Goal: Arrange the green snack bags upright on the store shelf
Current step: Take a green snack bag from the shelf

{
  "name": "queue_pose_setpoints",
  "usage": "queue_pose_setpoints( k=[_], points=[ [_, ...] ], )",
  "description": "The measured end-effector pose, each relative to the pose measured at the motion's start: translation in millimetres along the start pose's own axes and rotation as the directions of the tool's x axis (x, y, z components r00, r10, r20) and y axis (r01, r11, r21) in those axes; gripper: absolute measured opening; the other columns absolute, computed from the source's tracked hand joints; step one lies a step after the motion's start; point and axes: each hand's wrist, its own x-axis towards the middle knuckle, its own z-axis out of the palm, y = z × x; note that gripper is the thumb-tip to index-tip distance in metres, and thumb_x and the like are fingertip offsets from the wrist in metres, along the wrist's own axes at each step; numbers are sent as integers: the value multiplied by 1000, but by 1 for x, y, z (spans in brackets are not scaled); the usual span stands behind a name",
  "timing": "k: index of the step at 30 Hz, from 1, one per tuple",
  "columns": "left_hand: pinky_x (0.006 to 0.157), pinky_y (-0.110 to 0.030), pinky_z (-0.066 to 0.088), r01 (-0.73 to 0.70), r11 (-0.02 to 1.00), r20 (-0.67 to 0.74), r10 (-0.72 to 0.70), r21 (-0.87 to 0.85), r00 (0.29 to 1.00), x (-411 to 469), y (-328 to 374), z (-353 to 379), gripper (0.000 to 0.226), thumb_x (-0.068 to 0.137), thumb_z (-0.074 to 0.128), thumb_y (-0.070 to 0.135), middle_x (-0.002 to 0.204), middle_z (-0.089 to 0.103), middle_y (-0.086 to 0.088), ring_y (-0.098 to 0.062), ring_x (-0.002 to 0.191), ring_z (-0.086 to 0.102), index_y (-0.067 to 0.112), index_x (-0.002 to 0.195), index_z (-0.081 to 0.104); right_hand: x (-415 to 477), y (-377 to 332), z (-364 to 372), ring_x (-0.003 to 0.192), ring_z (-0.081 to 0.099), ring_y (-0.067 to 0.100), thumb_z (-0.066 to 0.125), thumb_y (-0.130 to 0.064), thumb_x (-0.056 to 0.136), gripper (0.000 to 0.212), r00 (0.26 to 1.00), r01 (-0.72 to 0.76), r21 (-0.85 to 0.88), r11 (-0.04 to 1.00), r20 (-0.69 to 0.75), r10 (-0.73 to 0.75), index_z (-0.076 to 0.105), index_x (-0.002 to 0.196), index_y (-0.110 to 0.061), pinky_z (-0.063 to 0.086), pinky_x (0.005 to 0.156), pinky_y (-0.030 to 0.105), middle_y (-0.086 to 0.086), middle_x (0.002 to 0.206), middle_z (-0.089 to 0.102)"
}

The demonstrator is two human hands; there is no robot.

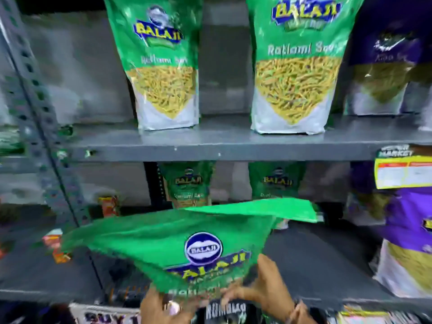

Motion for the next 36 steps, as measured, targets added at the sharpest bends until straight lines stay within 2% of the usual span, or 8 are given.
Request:
queue_pose_setpoints(
  k=[2,5,8,17,23,29,33,36],
  points=[
    [85,-15,49,5,980,-51,6,200,999,10,-41,6,63,53,71,-23,92,74,-3,22,68,55,8,106,57,1,36,11,97,60,-11,85,-54,35,74,990,-139,6,990,-6,139,55,102,-46,48,78,6,-29,98,69],
    [61,1,44,-11,968,3,11,250,1000,37,-57,18,61,47,77,-17,79,66,12,18,64,57,14,96,58,25,80,24,96,60,5,82,-53,29,75,966,-256,-2,967,-43,256,54,96,-35,49,80,9,-11,97,67],
    [61,-2,45,-38,974,65,24,225,998,87,-76,23,48,53,77,-10,82,64,7,7,71,60,22,83,56,63,111,34,94,57,7,76,-51,32,80,950,-309,11,951,-49,309,52,104,-23,50,86,23,-4,98,64],
    [65,-6,50,31,981,102,-51,190,993,154,-125,17,53,64,70,-12,107,59,-15,-12,81,57,-3,112,48,111,165,61,95,57,9,84,-37,36,87,924,-383,19,924,-2,383,51,116,-24,38,64,-6,-8,103,63],
    [99,-33,44,91,982,116,-110,164,987,139,-117,12,70,68,70,-6,124,52,-7,-18,109,52,11,127,36,94,149,62,131,40,25,88,-24,51,111,903,-423,67,903,-41,427,22,140,-22,34,106,30,8,141,44],
    [64,-8,42,-288,912,-181,349,292,920,69,-45,39,41,62,63,62,70,55,1,1,64,52,34,90,52,51,53,34,137,22,13,67,-52,69,76,955,1,-264,964,-287,-80,29,132,-32,17,116,24,1,148,26],
    [66,-16,41,-703,702,-69,712,114,699,62,63,100,27,73,58,53,74,51,7,-10,65,48,35,90,49,67,-41,-22,126,34,13,60,-50,78,55,647,367,-489,792,-478,-595,42,116,-15,29,110,26,11,132,40],
    [68,-19,43,-817,576,-51,816,-23,576,78,142,139,26,75,59,50,77,51,5,-11,68,50,37,94,47,97,-96,-79,121,40,23,62,-50,77,56,426,390,-586,710,-569,-703,44,114,-12,43,98,47,10,127,40]
  ],
)
